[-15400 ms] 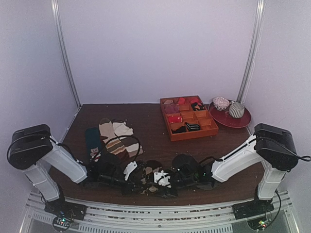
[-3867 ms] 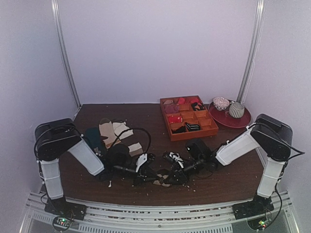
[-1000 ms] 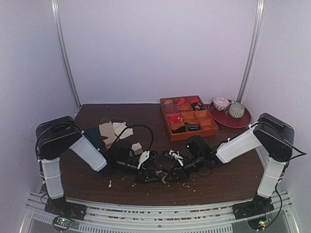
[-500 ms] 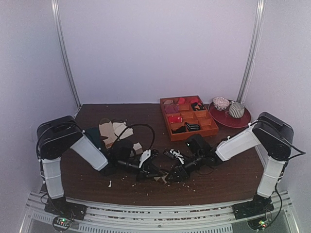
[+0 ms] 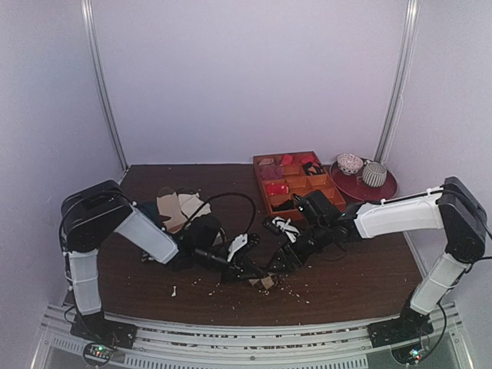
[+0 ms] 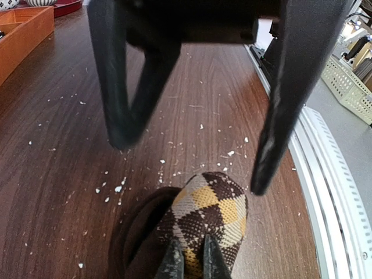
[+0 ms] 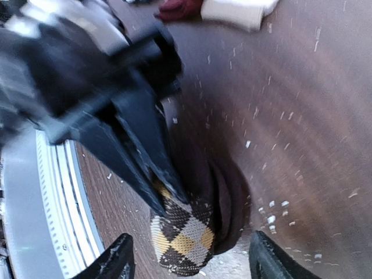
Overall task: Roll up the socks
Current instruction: Pick up the pair of socks from the center of the board.
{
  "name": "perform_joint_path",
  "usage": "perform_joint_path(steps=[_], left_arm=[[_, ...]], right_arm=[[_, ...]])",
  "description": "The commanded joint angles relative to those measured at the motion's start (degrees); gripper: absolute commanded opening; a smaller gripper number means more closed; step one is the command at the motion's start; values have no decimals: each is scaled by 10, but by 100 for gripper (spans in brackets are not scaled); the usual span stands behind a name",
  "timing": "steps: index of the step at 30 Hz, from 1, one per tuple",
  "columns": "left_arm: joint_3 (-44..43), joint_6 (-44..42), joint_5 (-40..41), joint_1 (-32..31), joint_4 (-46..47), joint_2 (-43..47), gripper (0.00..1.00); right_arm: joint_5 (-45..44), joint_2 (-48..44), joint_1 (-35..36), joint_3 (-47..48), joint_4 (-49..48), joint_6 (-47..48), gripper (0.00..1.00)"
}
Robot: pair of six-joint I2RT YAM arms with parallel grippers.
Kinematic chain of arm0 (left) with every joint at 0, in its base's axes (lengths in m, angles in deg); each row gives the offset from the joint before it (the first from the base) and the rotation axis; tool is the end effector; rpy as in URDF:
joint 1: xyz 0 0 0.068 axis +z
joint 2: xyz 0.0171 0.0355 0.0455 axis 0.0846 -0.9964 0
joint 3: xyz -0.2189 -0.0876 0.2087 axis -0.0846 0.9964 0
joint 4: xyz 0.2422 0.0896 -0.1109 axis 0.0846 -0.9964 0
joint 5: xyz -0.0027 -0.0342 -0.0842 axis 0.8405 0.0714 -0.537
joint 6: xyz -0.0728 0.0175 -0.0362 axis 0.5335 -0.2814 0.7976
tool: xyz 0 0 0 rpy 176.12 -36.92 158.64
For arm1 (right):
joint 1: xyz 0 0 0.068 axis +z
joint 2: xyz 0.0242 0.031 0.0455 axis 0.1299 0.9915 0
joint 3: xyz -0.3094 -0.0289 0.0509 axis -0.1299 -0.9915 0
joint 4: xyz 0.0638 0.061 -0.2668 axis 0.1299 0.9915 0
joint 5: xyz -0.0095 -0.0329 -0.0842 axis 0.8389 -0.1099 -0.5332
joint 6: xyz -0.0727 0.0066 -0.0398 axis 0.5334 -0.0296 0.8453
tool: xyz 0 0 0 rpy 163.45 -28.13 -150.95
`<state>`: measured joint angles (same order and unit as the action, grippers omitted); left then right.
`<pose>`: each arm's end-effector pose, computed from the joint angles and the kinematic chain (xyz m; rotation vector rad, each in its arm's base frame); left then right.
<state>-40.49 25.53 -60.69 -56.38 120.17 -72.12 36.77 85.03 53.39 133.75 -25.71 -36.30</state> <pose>0.2170 -0.3507 0.0957 1.3324 1.8733 -1.3157 0.2288 0.2954 0.1863 -1.1620 2.2339 1.1135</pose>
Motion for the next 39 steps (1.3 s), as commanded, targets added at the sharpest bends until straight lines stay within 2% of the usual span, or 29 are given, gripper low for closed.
perform_joint_path(steps=[1,7,16,18,24,26,33,39], left_arm=[[28,3,57,-11,-208,-71,0],[19,-2,57,-9,-215,-77,0],[4,-18,56,-5,-240,-75,0],[5,-17,56,-5,-239,-75,0],[5,-17,57,-5,-236,-78,0],[4,-19,56,-5,-235,-78,0],[3,-18,56,-5,-230,-80,0],[-3,-18,64,-5,-226,-79,0]], right_arm=[[-44,-13,-2,11,53,27,72],[-14,25,-2,11,61,28,80],[-17,57,3,-5,31,16,84],[-8,60,6,-14,14,7,89],[6,62,24,-45,-33,-18,86],[21,61,29,-53,-54,-33,83],[27,60,39,-64,-69,-51,59],[11,79,38,-65,-92,-78,26]])
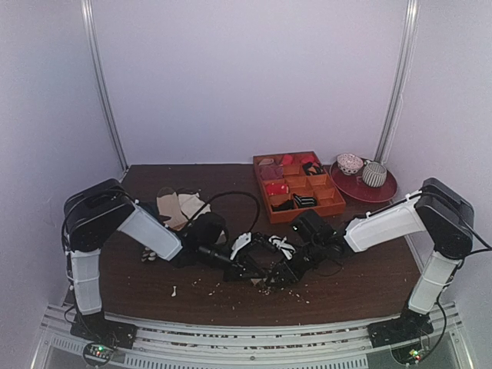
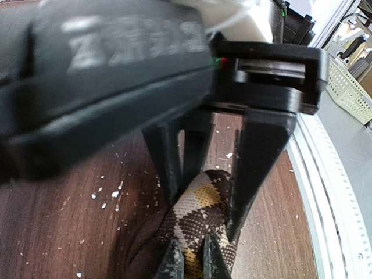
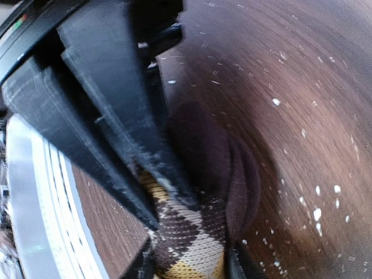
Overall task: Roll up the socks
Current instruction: Pick up the pair of socks from the center of the board.
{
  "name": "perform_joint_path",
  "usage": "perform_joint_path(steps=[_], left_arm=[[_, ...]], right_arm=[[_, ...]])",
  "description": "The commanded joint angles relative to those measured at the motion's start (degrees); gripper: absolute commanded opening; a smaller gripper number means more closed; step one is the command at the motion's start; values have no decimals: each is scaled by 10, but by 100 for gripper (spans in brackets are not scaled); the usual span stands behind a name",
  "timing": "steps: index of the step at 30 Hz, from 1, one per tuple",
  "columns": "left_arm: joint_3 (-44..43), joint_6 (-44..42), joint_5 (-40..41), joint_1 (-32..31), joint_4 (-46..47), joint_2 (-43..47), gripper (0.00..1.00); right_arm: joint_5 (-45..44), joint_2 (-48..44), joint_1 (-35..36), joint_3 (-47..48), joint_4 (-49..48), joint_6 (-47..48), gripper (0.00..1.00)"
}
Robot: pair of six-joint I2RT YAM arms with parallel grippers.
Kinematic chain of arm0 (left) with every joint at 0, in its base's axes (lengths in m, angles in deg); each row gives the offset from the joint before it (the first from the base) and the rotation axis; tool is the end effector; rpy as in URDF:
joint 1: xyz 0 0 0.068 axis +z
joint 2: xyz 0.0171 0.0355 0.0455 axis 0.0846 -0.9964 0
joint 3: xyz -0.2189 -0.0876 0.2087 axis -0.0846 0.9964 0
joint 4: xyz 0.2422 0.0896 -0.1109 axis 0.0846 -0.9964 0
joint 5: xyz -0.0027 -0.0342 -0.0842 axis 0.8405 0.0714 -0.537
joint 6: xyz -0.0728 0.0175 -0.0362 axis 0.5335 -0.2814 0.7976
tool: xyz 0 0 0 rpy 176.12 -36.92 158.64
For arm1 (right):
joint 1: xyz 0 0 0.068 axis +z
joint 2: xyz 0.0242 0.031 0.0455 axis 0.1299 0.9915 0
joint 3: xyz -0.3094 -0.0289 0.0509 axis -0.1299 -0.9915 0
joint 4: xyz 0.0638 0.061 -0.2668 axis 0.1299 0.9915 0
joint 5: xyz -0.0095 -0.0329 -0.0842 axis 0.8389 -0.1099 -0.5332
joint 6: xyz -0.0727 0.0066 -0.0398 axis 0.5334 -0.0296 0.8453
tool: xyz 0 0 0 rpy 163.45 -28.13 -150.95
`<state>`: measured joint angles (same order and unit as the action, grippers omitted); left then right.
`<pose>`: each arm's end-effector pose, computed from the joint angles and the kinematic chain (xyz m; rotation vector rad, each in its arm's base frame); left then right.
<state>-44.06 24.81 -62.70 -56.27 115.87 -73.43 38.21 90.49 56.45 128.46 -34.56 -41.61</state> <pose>0.2232 -0.3601 0.0961 1.3634 1.8890 -1.3455 0.2088 0.3050 0.1386 -1.1497 2.3251 1.1918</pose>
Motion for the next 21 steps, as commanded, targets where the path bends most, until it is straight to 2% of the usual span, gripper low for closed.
perform_joint_path(steps=[1,3,5,7,10,12,17,21], left_arm=[[31,-9,88,-6,-181,-64,0],[26,-6,97,-5,-174,-56,3],[20,-5,105,-4,-172,-43,13],[13,-8,113,0,-171,-21,20],[12,-14,129,10,-172,20,46],[13,-23,150,17,-182,54,55],[21,-44,204,48,-222,156,97],[23,-43,256,66,-238,227,98]], right_arm=[[-7,26,7,-13,-7,-28,19],[-16,27,7,-17,-14,-35,11],[-26,28,7,-23,-19,-40,2],[-39,26,4,-29,-24,-49,0],[-44,16,-1,-35,-35,-58,0],[-47,1,-7,-35,-36,-62,0],[-45,-47,-42,-22,-23,-66,0],[-46,-85,-78,0,2,-57,0]])
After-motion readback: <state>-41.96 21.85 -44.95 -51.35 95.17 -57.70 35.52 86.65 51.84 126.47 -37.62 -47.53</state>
